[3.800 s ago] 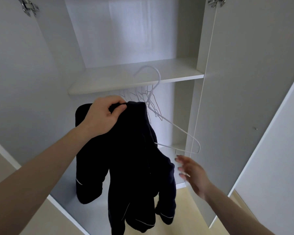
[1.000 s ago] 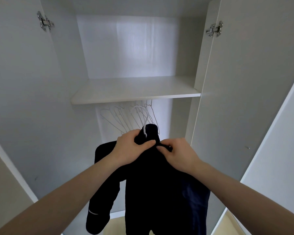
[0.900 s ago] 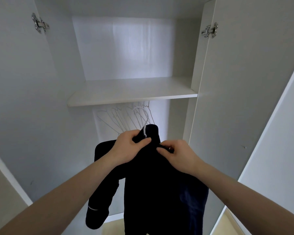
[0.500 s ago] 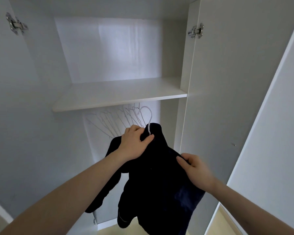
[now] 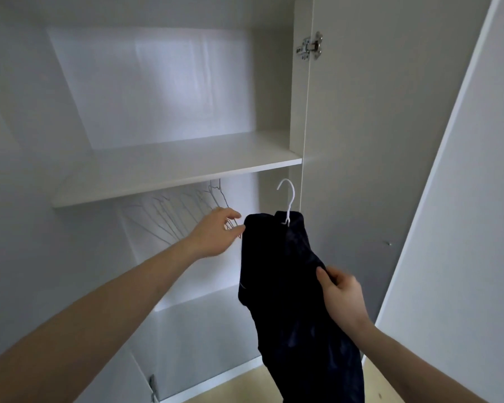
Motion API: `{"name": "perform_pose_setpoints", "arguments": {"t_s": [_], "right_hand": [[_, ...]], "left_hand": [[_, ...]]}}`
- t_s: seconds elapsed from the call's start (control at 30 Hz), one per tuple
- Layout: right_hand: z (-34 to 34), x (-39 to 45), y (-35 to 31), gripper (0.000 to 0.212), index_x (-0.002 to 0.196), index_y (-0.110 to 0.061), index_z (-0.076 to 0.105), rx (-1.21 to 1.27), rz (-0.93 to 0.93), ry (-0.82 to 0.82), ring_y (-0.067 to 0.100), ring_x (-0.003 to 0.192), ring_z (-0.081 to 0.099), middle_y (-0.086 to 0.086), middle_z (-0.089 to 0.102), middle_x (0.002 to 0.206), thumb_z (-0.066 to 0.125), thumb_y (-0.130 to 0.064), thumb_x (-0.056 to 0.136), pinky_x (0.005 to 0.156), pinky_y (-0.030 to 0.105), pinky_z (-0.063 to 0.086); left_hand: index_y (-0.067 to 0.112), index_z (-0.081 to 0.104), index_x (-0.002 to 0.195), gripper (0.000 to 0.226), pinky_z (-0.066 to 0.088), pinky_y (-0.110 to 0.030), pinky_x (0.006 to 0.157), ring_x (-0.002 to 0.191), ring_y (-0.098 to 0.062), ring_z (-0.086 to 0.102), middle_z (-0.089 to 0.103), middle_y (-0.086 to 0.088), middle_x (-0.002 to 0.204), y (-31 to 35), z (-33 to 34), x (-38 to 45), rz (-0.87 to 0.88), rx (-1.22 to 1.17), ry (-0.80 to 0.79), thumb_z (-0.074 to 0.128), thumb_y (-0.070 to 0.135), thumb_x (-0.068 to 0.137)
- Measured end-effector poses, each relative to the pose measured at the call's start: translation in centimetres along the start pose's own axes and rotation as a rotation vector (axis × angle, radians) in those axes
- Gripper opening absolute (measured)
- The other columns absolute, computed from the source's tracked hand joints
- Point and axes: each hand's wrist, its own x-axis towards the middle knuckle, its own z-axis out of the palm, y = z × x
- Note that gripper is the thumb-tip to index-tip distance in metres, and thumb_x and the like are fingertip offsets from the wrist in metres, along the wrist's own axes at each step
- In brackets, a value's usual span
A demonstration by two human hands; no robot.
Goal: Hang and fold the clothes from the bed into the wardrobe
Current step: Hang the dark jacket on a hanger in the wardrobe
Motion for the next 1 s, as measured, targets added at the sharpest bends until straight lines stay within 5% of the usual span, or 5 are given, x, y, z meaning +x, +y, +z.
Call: {"name": "perform_pose_setpoints", "arguments": {"t_s": [0.13,0.4,0.63,0.8,1.0], "right_hand": [[0.6,2.1,1.2,0.051,0.054,-0.026,0.041,0.009,0.04,0.075,0.008,0.044,0.037,-0.007,0.04,0.05,0.056,-0.027,0.103,0.043,0.019,0.031],[4.3,10.8,3.5,0.039,0.082,0.004,0.059,-0.047,0.125,0.069,0.02,0.059,0.054,0.008,0.058,0.066,0.053,-0.028,0.103,0.053,0.031,0.043],[7.4,20.9,5.8,0.04,0.067,-0.011,0.046,-0.161,0.128,0.054,0.017,0.052,0.047,0.003,0.053,0.061,0.05,-0.026,0.103,0.048,0.027,0.038],[9.2,26.8,6.8,0.037,0.077,-0.007,0.059,-0.208,0.146,0.021,0.021,0.056,0.057,0.008,0.064,0.07,0.049,-0.029,0.103,0.049,0.027,0.044],[11.8,33.0,5.9,0.038,0.068,-0.016,0.053,-0.228,0.063,0.011,0.022,0.057,0.057,0.006,0.06,0.066,0.05,-0.028,0.104,0.048,0.027,0.04]], "left_hand": [[0.015,0.066,0.128,0.039,0.043,-0.027,0.099,0.112,-0.024,0.058,0.056,-0.012,0.134,-1.4,-3.6,3.8,-0.002,0.098,0.093,0.074,0.028,0.092],[0.02,0.056,0.141,0.056,0.039,-0.041,0.111,0.133,-0.034,0.047,0.047,-0.01,0.146,-4.6,-8.2,12.2,-0.083,0.466,0.079,0.07,0.04,0.091],[0.02,0.038,0.157,0.063,0.03,-0.043,0.12,0.147,-0.033,0.035,0.032,-0.01,0.164,-7.5,-7.3,18.1,-0.206,0.502,-0.039,0.047,0.053,0.103],[0.017,0.031,0.161,0.068,0.017,-0.039,0.126,0.155,-0.027,0.023,0.025,-0.007,0.168,-9.6,-6.8,21.2,-0.286,0.452,-0.094,0.029,0.058,0.106],[0.029,0.02,0.163,0.08,0.013,-0.051,0.126,0.157,-0.025,0.015,0.015,-0.002,0.171,-12.2,-7.1,23.5,-0.318,0.492,-0.103,0.017,0.075,0.098]]}}
